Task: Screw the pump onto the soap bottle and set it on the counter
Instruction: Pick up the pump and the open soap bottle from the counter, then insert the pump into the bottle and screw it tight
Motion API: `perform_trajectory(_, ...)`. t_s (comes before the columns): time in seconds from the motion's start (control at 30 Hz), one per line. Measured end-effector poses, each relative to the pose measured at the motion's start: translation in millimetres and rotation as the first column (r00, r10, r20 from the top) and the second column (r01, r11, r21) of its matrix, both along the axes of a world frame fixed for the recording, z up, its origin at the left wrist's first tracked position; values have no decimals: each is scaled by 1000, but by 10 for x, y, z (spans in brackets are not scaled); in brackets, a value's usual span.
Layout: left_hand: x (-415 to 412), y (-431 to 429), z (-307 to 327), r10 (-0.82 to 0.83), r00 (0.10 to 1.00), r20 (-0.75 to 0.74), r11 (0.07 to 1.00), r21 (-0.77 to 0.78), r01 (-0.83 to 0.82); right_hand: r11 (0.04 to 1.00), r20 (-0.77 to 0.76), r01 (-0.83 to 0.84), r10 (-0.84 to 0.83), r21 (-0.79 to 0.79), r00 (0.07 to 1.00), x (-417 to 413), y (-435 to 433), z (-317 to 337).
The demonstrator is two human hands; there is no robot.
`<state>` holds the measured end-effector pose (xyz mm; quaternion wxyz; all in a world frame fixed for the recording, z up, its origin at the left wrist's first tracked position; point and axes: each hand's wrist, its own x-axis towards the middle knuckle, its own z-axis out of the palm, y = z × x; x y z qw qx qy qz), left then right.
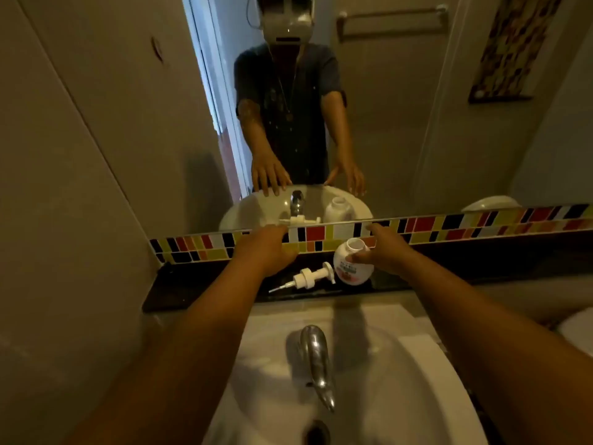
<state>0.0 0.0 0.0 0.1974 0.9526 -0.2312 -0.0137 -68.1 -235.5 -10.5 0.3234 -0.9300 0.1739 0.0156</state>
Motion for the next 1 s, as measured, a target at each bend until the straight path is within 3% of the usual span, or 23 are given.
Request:
perform_trajectory(0.1,63,-113,-211,-18,1000,-17,989,146,21,999,19,-8,7,42,1000,45,19,-185)
perform_trajectory(0.27,106,-282,-534,-74,996,-51,987,142,81,989,171,57,-81,139,982,108,63,-461)
perform_trajectory(0.47,205,-448,-792,-109,993,-35,927,358,114,974,232,48,-101,220,967,141,2,-662)
perform_trajectory(0.57,249,-453,-811,-82,995,-48,933,348,94,974,244,47,-102,224,964,134,-15,-709)
perform_trajectory(0.63,301,-409,-740,-44,996,-79,972,227,61,974,257,51,-109,221,960,120,-18,-722)
perform_trajectory(0.73,364,-325,-511,-34,986,-166,992,-127,13,973,266,54,-114,223,957,104,-20,-741)
perform_trajectory(0.83,350,-334,-211,-105,973,-206,917,-399,15,975,260,56,-112,214,959,107,-31,-761)
perform_trajectory(1.0,265,-549,176,-80,973,-218,723,-684,-93,980,245,53,-100,189,964,131,-49,-792)
